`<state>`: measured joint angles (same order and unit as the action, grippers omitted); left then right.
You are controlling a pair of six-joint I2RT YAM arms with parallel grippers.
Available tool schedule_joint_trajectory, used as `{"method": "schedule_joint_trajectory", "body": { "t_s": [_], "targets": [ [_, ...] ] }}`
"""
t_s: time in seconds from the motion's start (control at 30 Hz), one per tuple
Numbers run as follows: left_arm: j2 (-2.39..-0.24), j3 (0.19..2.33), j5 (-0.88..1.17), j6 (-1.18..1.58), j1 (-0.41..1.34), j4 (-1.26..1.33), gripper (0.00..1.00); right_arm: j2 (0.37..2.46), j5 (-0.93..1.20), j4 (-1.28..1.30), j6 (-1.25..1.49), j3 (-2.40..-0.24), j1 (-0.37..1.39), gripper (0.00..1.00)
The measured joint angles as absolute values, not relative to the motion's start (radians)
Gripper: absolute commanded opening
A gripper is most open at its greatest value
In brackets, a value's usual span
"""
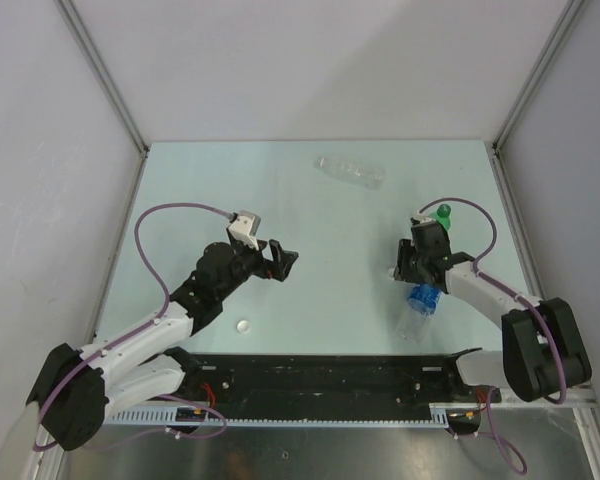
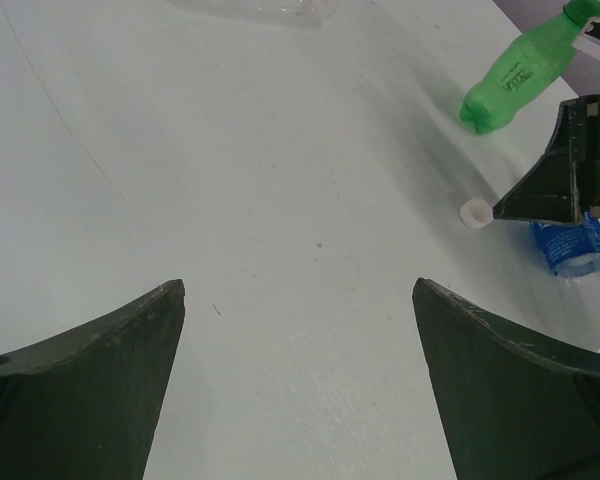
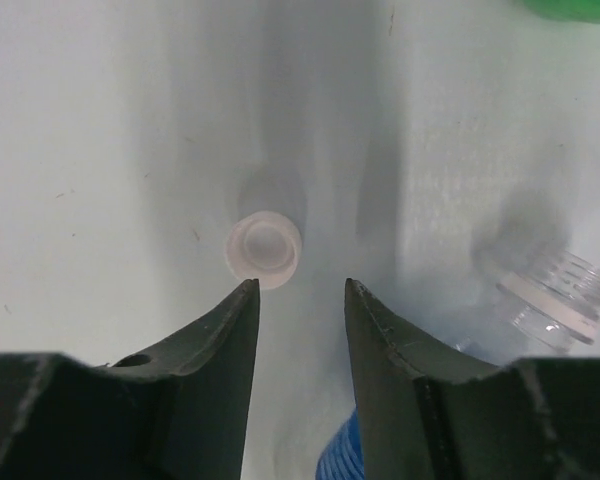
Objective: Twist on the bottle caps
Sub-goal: Pick up the bottle cap from the center of the board.
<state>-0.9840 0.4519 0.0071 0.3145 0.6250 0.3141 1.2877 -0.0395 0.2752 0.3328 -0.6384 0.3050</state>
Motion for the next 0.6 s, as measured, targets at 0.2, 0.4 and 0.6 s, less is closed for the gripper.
{"method": "schedule_joint_trajectory", "body": {
  "t_s": [0.2,0.4,0.6],
  "targets": [
    [-0.984,0.452,0.015,0.315,0.625,0.304,0.99,1.357,-0.035,0.253,0.343,-0.657,0.295,0.32],
    [-0.983,0.452,0.016,0.315,0.625,0.297,0.99,1.397,-0.02,0.231,0.344,-0.673,0.294,0.28],
    [-0.967,0.452,0.031,0.315,0.625,0.284,0.99,1.424,-0.017,0.219,0.346,-0.684,0.294,0.06]
  ]
}}
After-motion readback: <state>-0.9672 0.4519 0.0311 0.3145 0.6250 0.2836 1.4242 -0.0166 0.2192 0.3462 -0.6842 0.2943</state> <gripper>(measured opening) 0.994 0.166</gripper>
